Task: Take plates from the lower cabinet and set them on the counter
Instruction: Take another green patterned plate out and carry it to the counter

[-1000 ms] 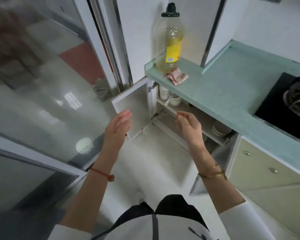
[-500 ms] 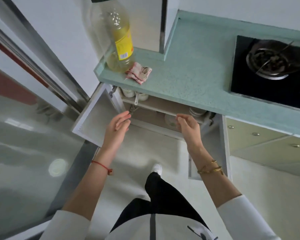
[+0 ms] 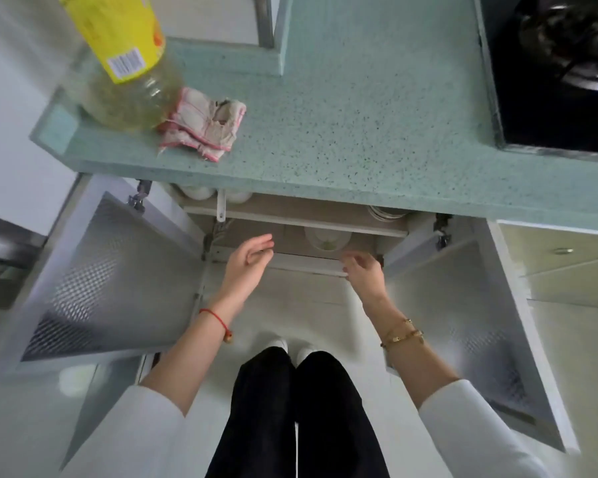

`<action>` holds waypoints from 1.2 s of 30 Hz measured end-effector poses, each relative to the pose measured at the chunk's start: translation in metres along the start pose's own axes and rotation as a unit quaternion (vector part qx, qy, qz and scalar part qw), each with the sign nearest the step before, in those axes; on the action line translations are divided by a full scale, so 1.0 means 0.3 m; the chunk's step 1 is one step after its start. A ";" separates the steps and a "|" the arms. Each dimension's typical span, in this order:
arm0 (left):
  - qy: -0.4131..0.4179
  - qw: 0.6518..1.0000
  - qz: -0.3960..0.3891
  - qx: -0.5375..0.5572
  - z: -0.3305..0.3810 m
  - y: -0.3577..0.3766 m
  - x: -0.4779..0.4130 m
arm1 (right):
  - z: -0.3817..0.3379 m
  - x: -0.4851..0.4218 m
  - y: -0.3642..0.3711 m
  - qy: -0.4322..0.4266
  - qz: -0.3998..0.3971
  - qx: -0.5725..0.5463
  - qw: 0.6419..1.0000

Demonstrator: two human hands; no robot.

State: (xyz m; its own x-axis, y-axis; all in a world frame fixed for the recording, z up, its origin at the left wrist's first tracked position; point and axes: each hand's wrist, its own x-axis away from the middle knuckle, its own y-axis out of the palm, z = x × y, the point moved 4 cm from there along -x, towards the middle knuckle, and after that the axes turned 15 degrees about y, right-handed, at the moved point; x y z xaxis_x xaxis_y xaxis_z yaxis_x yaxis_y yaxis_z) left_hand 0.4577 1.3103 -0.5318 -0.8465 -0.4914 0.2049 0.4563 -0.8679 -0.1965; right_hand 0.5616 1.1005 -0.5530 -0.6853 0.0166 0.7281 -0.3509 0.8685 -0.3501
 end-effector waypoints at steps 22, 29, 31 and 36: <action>0.033 0.990 -0.063 -0.124 -1.502 0.587 -1.224 | 0.480 -1.761 0.415 -0.059 0.144 0.095 0.983; 0.090 0.971 -0.103 -0.197 -1.583 0.667 -1.328 | 0.470 -1.950 0.423 -0.076 0.195 0.152 0.966; 0.100 0.960 -0.130 -0.229 -1.574 0.679 -1.346 | 0.463 -1.969 0.420 -0.073 0.197 0.151 0.966; 0.128 0.955 -0.152 -0.220 -1.562 0.705 -1.349 | 0.454 -1.985 0.419 -0.070 0.191 0.143 0.968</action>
State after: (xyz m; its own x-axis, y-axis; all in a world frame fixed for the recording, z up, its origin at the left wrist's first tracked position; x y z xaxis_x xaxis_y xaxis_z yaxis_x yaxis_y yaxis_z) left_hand 0.7681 1.3597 -1.1056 -0.9867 -0.1380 0.0862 0.0664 -0.8253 -0.5608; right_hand 0.8385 1.1323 -1.1108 -0.8733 0.2246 0.4323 -0.2032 0.6386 -0.7422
